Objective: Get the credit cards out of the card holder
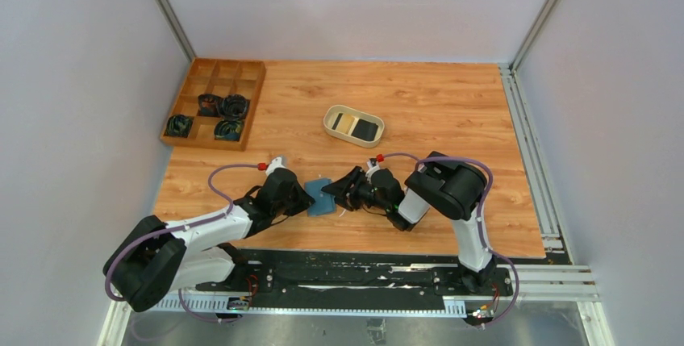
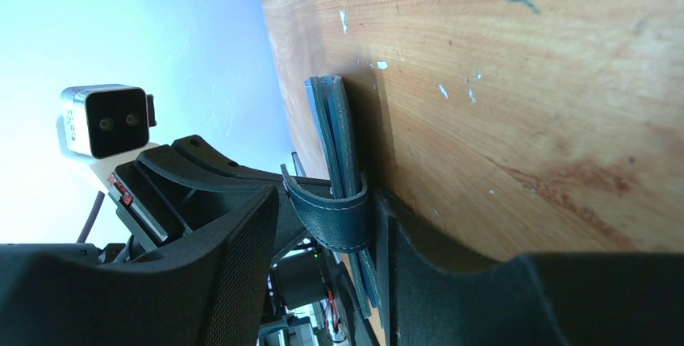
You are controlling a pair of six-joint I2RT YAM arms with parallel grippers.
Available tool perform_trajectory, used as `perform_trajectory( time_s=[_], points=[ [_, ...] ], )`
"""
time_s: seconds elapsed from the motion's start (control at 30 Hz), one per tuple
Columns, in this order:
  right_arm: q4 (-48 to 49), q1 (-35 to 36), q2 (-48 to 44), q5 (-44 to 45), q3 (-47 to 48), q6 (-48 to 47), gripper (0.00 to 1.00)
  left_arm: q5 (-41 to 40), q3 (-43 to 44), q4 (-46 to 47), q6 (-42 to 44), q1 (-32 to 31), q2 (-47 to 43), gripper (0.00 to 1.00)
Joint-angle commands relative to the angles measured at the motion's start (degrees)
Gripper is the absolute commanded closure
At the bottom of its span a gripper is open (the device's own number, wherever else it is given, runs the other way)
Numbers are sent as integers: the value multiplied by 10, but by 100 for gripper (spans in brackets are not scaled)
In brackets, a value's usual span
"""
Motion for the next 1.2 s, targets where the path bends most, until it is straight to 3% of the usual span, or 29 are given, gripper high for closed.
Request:
perform_trajectory(
  time_s=[0.0,0.4,0.8,1.17],
  points=[
    [-81,-2,18,21,-17,30,49,-14,-25,-75,14,-4,8,100],
    [-59,1,39,19,-7,65,45,-13,-28,-70,14,-4,10,100],
    [-88,7,37,11,1,66,54,-12,-30,-66,13,-4,11,100],
    [-135,9,14,3,18,19,56,-11,-33,-66,12,-4,10,100]
  ],
)
